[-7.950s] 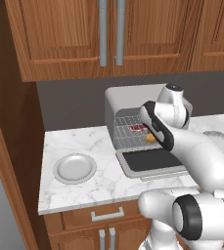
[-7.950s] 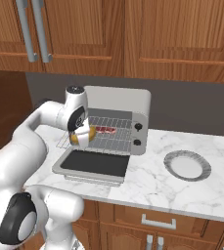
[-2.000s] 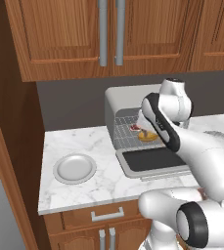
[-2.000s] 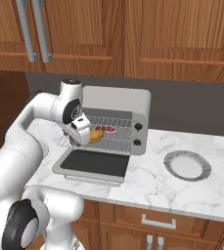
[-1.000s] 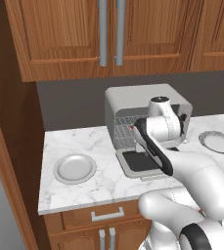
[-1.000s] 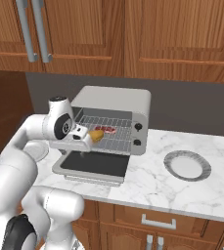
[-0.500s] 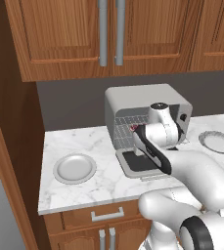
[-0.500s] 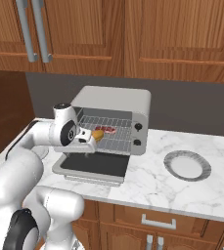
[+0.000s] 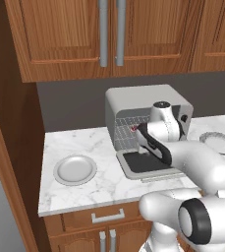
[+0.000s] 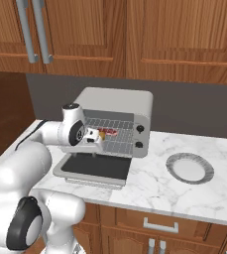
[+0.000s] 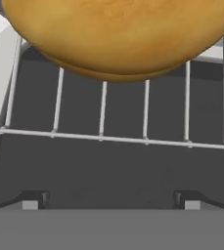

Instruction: Open the toaster oven door. Place the hotdog bun on the top rack in the toaster oven and place the steak on the bottom rack.

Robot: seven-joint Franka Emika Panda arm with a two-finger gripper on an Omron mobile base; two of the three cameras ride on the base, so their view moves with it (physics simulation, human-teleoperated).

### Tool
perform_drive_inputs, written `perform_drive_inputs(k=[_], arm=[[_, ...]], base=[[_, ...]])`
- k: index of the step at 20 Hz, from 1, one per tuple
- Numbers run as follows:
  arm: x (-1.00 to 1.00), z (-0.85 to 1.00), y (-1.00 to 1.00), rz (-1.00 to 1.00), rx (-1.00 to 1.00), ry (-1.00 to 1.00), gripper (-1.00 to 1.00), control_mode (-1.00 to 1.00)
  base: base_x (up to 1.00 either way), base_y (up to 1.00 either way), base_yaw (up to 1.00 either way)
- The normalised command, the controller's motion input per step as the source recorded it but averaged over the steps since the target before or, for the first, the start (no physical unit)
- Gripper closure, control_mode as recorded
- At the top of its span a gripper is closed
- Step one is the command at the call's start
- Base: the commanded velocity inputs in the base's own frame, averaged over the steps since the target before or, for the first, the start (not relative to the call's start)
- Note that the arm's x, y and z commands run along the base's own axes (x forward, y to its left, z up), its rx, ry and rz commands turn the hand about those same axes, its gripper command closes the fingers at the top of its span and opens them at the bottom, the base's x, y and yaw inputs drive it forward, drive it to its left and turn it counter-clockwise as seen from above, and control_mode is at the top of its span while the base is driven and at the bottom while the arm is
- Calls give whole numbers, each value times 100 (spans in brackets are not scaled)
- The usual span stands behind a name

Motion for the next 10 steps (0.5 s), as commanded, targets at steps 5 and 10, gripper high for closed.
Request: perform_drive_inputs(k=[5,10], arm=[[0,-1,-1,0,0,0,-100,-100],[0,-3,0,0,0,-3,-100,-100]], base=[[0,0,0],[0,0,0]])
